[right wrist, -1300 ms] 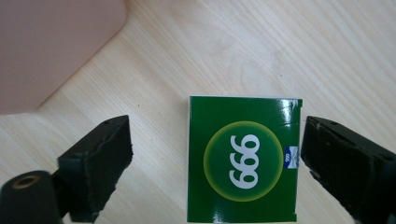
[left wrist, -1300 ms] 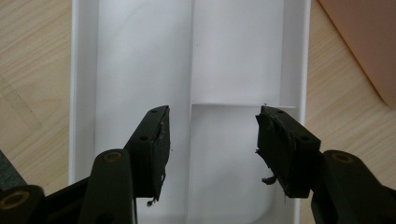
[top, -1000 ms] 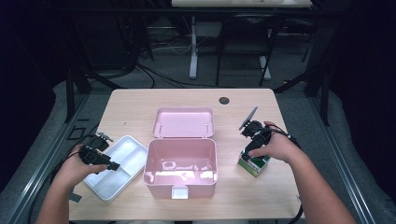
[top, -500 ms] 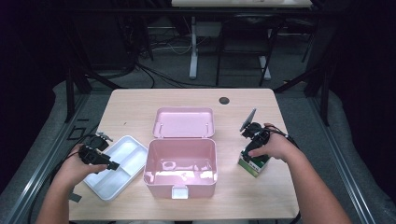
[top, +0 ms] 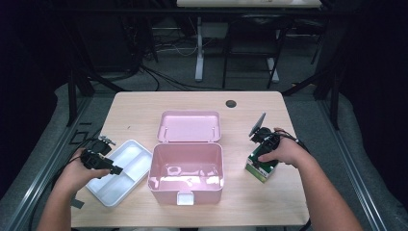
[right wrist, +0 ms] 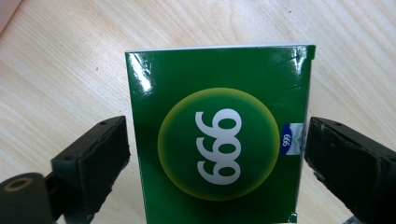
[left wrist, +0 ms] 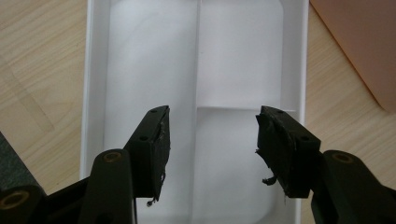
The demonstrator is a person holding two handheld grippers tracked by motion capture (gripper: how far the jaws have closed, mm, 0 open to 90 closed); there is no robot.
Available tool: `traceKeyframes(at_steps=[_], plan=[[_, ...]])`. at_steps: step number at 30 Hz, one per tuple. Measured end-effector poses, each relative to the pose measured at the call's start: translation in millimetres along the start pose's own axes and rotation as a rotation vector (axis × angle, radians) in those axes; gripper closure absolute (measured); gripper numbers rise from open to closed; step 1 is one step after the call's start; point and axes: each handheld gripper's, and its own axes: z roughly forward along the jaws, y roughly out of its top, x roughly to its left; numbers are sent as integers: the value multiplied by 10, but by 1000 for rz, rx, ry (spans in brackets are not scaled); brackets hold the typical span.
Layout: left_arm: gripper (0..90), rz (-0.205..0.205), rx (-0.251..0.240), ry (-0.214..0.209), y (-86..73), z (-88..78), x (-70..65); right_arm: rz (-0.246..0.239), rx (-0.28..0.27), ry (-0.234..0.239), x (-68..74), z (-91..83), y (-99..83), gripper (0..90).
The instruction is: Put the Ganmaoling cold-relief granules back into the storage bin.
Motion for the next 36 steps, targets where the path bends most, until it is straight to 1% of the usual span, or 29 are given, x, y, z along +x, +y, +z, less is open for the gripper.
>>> traceKeyframes(at_steps=[2,3,6,7,8,11,12,14,15,17,20,21,22,28,29,31,33,34,36], plan=[[444,2,1,0,2,1,-2,-1,4,0,-7,13,-8,88],[444,2,-1,0,3,3,-3,-1,22,8,-12,7,-8,94],[444,3,0,1,4,10,-3,2,17,6,-20,14,-14,131],[444,4,1,2,4,11,-3,2,-2,5,-21,24,-21,133],[444,4,2,2,4,12,-4,1,-4,11,-26,21,-23,135],[444,4,0,1,5,13,-5,0,-4,14,-28,15,-27,139],[444,4,0,1,5,12,-6,-6,19,11,-29,-2,-22,140],[444,5,0,1,5,12,-7,-3,12,12,-25,3,-25,142],[445,5,0,1,5,12,-8,-6,-3,6,-24,13,-28,143],[444,8,1,1,5,11,-9,-3,-1,13,-23,9,-26,146],[445,8,-1,1,4,8,-7,-7,4,10,-15,3,-19,150],[445,6,-2,1,4,7,-7,-15,24,2,-11,-14,-11,151],[445,7,-2,1,3,7,-5,-14,27,2,-7,-17,-9,152],[445,8,-2,1,4,7,-5,-17,30,2,-8,-26,-10,157],[445,9,-1,1,4,7,-5,-15,6,0,-8,-14,-18,157],[446,8,-3,1,4,7,-5,-10,4,5,-10,-22,-23,158],[446,8,-4,1,4,6,-5,-9,24,15,-16,-54,-21,158],[446,8,-5,2,3,5,-6,-10,-1,12,-14,-46,-29,158],[446,10,-5,2,3,0,-4,-10,1,19,-10,-65,-32,158]])
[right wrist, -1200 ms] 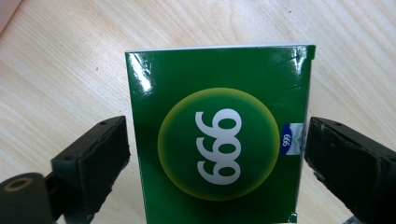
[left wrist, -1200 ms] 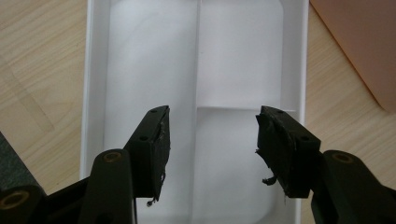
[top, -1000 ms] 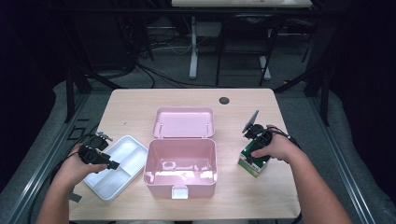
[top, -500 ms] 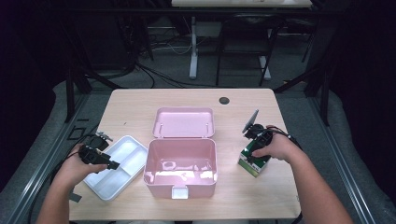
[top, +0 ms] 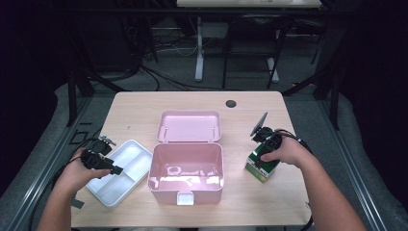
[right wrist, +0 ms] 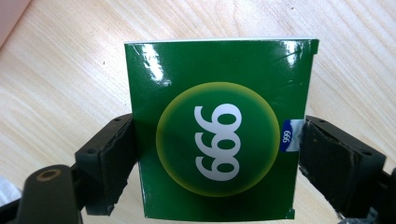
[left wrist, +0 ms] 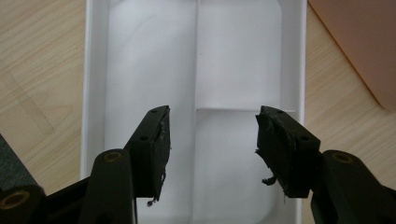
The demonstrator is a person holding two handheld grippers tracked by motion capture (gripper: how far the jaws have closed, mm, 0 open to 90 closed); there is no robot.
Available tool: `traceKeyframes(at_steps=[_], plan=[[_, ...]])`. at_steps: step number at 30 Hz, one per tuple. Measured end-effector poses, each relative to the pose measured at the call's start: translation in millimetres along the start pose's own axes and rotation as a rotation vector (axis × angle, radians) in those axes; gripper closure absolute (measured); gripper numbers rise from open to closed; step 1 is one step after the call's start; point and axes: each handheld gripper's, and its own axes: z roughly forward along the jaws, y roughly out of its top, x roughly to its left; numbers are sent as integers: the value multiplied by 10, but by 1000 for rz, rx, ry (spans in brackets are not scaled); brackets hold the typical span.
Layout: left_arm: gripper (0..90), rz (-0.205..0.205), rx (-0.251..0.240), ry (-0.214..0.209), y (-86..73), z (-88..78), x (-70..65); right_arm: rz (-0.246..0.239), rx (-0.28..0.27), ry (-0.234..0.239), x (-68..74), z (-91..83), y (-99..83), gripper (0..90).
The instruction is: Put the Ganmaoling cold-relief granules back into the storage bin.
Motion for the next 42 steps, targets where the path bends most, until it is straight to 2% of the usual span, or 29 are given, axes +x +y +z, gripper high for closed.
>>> traceKeyframes(at_steps=[3,5,9,10,11,12,13,20,24,25,26,28,42], plan=[[446,1,0,-1,-1,-2,-1,-6,4,-8,12,-40,2,158],[446,3,2,-2,-2,-1,2,-22,26,-15,13,-92,12,159],[446,1,3,-2,-4,1,2,-22,-1,-8,39,-148,9,159],[446,2,4,-2,-5,2,2,-32,1,-30,52,-172,13,159],[446,1,3,-3,-5,2,2,-35,-2,-9,51,-184,13,159],[446,2,4,-3,-5,1,2,-41,6,-41,70,-207,17,159],[446,0,3,-2,-6,-1,3,-49,28,-25,75,-243,25,159],[447,-1,2,-2,-12,-3,7,-91,28,-40,151,-392,55,160],[447,0,1,-2,-11,-8,7,-143,16,-42,198,-462,61,160],[447,0,2,-2,-11,-7,7,-155,-3,-47,213,-468,57,160],[447,1,1,-2,-12,-6,7,-172,16,-45,223,-500,64,160],[447,0,3,-1,-12,-3,5,-192,13,-41,247,-534,65,160],[447,5,4,-1,-11,-1,3,-291,6,-56,381,-698,87,161]])
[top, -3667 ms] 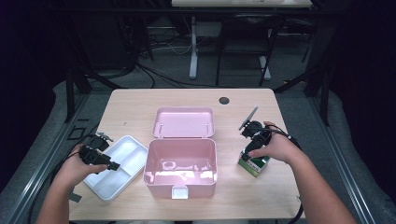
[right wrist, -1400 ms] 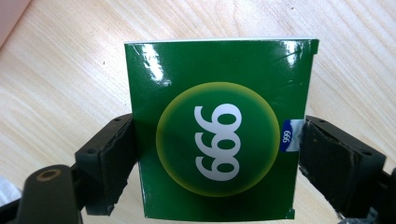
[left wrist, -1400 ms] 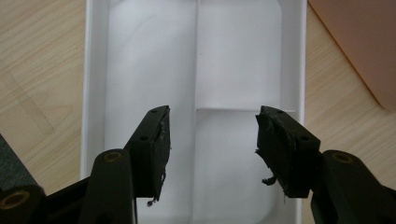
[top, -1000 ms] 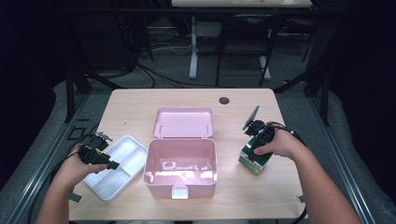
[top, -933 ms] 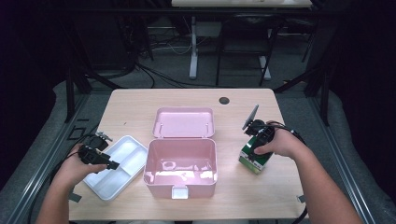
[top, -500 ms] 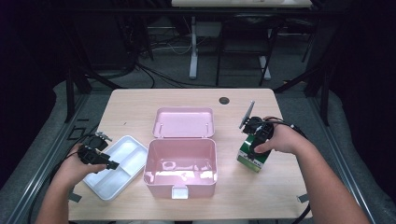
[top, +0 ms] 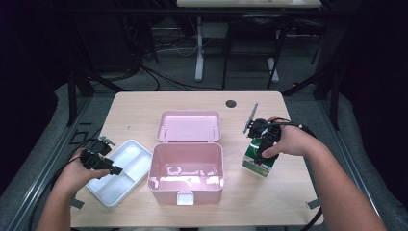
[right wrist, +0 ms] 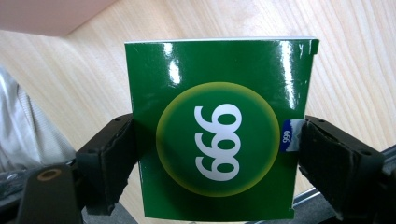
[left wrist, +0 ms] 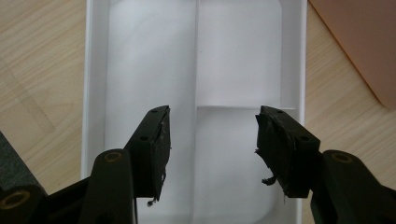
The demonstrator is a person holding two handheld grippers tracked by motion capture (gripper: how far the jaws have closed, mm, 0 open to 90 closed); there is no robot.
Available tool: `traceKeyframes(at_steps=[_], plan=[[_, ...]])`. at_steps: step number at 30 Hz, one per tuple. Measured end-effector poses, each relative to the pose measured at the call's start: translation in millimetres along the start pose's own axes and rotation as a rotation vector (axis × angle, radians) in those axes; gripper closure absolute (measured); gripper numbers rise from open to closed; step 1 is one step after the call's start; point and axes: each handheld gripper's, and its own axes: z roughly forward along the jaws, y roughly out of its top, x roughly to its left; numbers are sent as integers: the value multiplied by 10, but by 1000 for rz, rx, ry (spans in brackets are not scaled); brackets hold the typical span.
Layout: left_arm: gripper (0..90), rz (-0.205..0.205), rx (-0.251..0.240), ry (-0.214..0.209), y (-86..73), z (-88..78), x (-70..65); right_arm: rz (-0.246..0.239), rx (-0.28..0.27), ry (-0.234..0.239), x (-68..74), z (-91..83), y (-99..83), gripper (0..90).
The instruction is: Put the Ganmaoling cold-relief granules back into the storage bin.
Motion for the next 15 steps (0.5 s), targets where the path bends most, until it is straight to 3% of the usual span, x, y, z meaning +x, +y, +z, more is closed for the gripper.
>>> traceKeyframes(at_steps=[12,15], plan=[[447,1,1,1,-1,1,-3,-63,-4,-9,61,-112,70,162],[447,1,-1,1,-2,-1,-5,-114,-6,-16,96,-159,94,163]])
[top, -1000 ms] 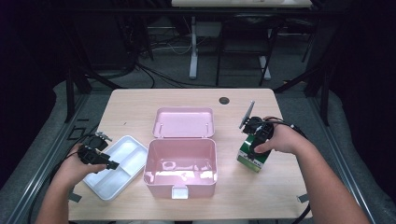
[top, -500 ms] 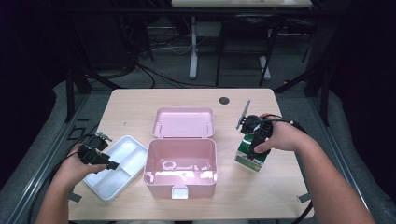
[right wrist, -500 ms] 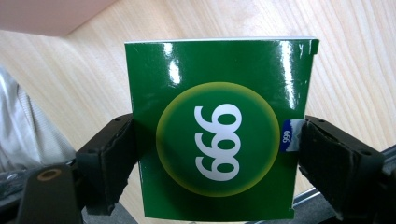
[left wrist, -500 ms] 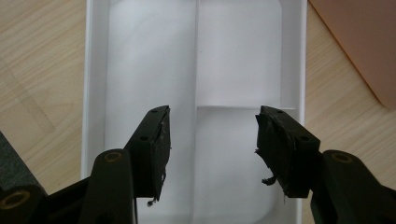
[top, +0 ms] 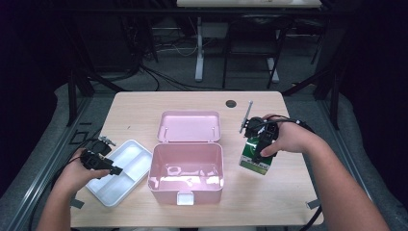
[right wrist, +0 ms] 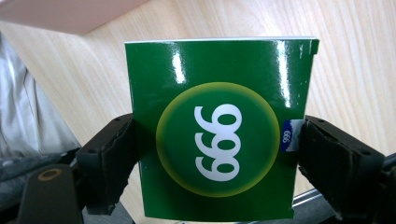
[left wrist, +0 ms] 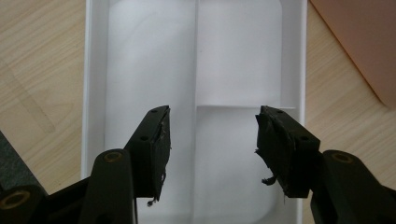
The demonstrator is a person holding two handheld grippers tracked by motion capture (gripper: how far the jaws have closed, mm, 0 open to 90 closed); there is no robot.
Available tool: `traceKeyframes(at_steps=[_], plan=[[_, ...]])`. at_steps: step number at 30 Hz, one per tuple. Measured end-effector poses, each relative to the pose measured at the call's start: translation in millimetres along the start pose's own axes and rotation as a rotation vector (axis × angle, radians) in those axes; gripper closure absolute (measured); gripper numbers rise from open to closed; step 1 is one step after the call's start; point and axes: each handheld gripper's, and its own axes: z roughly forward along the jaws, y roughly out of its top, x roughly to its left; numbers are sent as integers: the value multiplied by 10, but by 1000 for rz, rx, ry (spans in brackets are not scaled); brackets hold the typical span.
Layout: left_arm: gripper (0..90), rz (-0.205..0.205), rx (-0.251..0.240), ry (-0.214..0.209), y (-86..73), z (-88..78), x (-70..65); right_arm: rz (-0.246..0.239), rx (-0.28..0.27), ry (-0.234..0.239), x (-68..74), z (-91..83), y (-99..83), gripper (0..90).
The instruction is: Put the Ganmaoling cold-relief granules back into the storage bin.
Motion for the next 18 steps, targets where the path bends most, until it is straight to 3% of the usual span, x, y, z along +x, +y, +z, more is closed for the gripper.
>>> traceKeyframes(at_steps=[18], plan=[[448,3,1,-2,2,9,-1,-225,-25,8,212,-190,116,163]])
